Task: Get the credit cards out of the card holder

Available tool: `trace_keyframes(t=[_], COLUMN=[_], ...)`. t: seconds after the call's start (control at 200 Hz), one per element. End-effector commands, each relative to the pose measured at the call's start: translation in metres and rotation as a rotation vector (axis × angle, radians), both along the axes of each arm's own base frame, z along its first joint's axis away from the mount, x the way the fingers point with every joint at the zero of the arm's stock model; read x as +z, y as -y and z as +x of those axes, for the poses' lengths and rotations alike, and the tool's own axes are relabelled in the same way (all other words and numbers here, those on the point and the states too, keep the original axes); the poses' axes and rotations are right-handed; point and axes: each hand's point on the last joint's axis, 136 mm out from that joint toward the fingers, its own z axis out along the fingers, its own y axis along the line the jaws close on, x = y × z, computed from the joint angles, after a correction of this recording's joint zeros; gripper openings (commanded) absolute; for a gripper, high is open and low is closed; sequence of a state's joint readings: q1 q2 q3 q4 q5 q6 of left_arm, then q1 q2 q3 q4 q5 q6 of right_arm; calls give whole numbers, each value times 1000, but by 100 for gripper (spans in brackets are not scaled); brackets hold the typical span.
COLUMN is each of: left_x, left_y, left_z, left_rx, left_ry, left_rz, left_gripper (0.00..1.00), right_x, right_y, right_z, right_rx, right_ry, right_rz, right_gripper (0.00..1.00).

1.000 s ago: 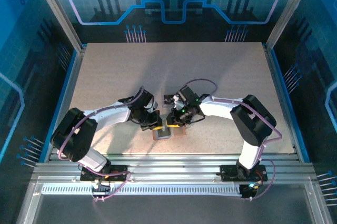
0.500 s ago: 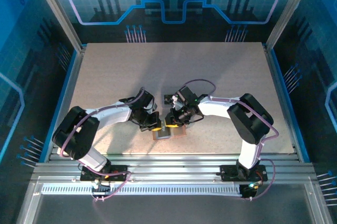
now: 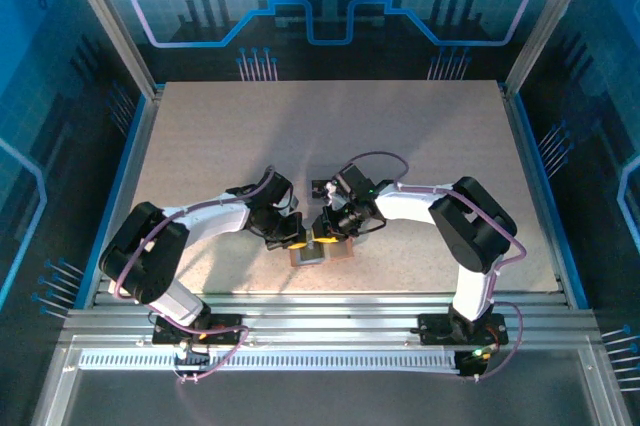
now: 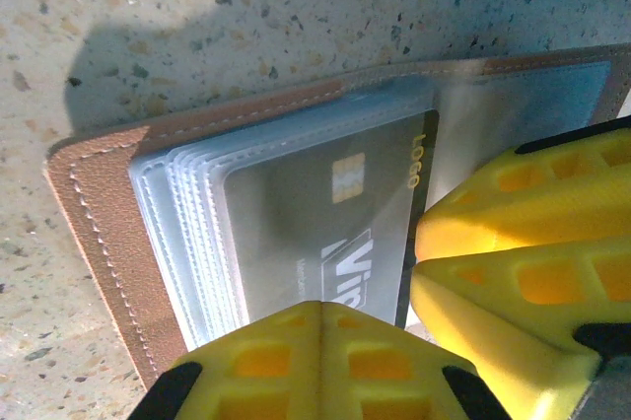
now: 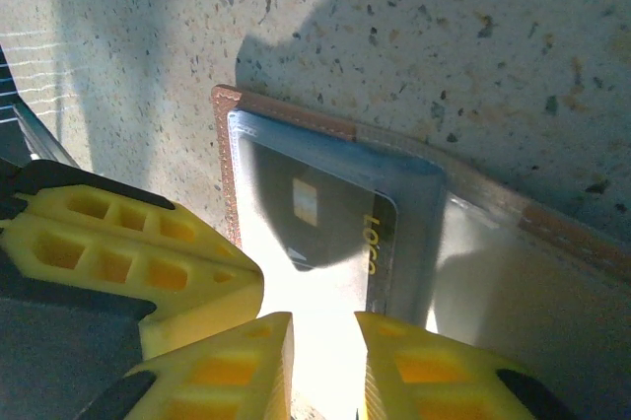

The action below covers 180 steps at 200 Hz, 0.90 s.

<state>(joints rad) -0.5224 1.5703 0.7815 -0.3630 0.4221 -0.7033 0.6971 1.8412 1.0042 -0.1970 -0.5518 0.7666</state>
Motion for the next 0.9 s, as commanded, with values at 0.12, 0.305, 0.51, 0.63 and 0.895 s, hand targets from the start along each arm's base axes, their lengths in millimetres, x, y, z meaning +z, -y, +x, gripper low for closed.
trace_keyframes(t=[0.12,0.305,0.51,0.63,0.895], left_x=[-7,-8,-9,-9,-8], left_y=[-9,-10,-10,-11,-10], left_z=[-9,-10,-11,-11,-10], left_rx=[-8,-7,-7,-6,-5], left_ry=[-26,-31,-30,-29,-28], left_rz=[34,34,35,38,34], left_gripper=[0,0,0,0,0], right_x=[-13,-17,-14,-6,20], right_y=[9,15,19,22,18], right_z=[-3,-4,-4,-1,4], right_rx=[11,31,34,26,1], right_ry=[-24,-18,-7,20,64], right_rz=[-50,-100,-124,-136,-67], right_gripper=[23,24,24,24,25])
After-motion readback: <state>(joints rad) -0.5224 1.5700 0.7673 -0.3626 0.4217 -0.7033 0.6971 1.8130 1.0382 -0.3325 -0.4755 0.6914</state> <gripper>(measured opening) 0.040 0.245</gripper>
